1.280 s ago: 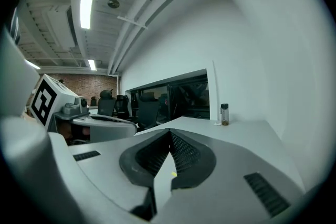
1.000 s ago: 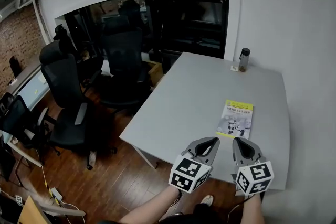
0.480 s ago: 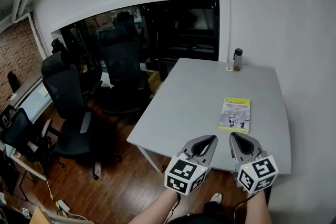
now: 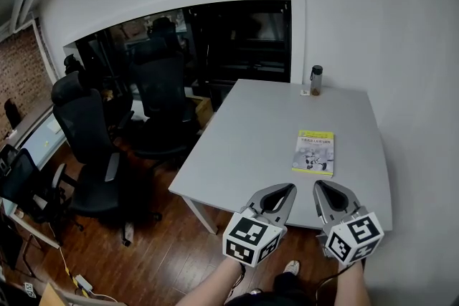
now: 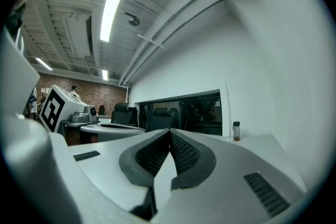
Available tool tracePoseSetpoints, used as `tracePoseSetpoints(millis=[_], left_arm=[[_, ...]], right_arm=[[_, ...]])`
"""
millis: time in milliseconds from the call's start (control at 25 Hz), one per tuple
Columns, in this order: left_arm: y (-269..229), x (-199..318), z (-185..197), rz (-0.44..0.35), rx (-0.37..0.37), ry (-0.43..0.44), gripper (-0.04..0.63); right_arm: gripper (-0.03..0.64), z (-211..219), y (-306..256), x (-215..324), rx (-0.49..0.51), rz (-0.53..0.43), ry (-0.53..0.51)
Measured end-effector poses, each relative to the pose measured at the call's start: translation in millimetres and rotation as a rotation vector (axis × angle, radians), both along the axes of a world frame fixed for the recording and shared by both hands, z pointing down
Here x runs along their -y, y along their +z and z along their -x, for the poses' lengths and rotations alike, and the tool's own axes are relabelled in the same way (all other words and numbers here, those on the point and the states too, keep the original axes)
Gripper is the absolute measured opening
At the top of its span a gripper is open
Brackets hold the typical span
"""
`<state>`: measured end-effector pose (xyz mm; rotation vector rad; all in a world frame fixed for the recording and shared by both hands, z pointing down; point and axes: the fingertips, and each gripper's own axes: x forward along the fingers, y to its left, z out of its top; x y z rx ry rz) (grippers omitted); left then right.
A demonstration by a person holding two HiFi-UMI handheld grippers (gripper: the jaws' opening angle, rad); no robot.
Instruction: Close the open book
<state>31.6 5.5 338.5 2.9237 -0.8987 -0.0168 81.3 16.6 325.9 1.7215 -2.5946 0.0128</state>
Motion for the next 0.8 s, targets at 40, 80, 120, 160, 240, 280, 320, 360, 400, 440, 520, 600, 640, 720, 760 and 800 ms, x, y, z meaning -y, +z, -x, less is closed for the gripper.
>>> tracePoseSetpoints(millis=[40,80,120,160,240,280,320,360,400,440,520,600,640,720,760,800], left_arm=[[0,-2,0,0.0,0.0,0.003,0.005],[-1,-4,-1,0.001,0.0,0.005,0.005],[-1,-5,-1,0.001,0.0,0.007,0.005],[-2,-6,-1,0.0,0.0,0.009,0.005],[-2,-7,-2,-0.002,0.001,0.011,0.005],[-1,-8,-3,-0.003,0.001,0.011,0.005],[-1,-8,-3,-0.004,0.001,0.011,0.005],[-1,-9,-3,-0.005,0.002,0.01,0.005],[-2,-10,-3,-0.005,0.002,0.009,0.005],[-3,-10,-2,-0.006,0.002,0.008,0.005],[-5,-11,-2,-0.009,0.002,0.006,0.005],[-6,-13,-1,-0.011,0.004,0.005,0.005],[-5,-13,-2,-0.012,0.005,0.005,0.005],[-5,-14,-2,-0.014,0.007,0.006,0.005],[-5,-15,-2,-0.015,0.008,0.007,0.005],[-5,-15,-2,-0.015,0.008,0.007,0.005]], right_arm=[[0.005,0,-1,-2,0.001,-0.002,0.0],[0.005,0,-3,-4,0.003,-0.004,-0.001],[0.005,0,-4,-5,0.005,-0.005,-0.001],[0.005,0,-5,-6,0.007,-0.007,0.0],[0.005,-1,-5,-7,0.011,-0.008,0.0],[0.005,-2,-4,-7,0.014,-0.008,0.0],[0.005,-2,-4,-8,0.014,-0.008,-0.002],[0.005,-2,-4,-8,0.01,-0.011,-0.006],[0.005,-1,-6,-9,0.007,-0.014,-0.011],[0.005,0,-7,-9,0.005,-0.016,-0.013],[0.005,0,-9,-10,0.005,-0.017,-0.014],[0.005,1,-10,-11,0.005,-0.019,-0.013],[0.005,0,-10,-11,0.005,-0.019,-0.012],[0.005,0,-9,-12,0.006,-0.02,-0.01],[0.005,0,-9,-13,0.005,-0.021,-0.01],[0.005,0,-9,-13,0.002,-0.022,-0.011]])
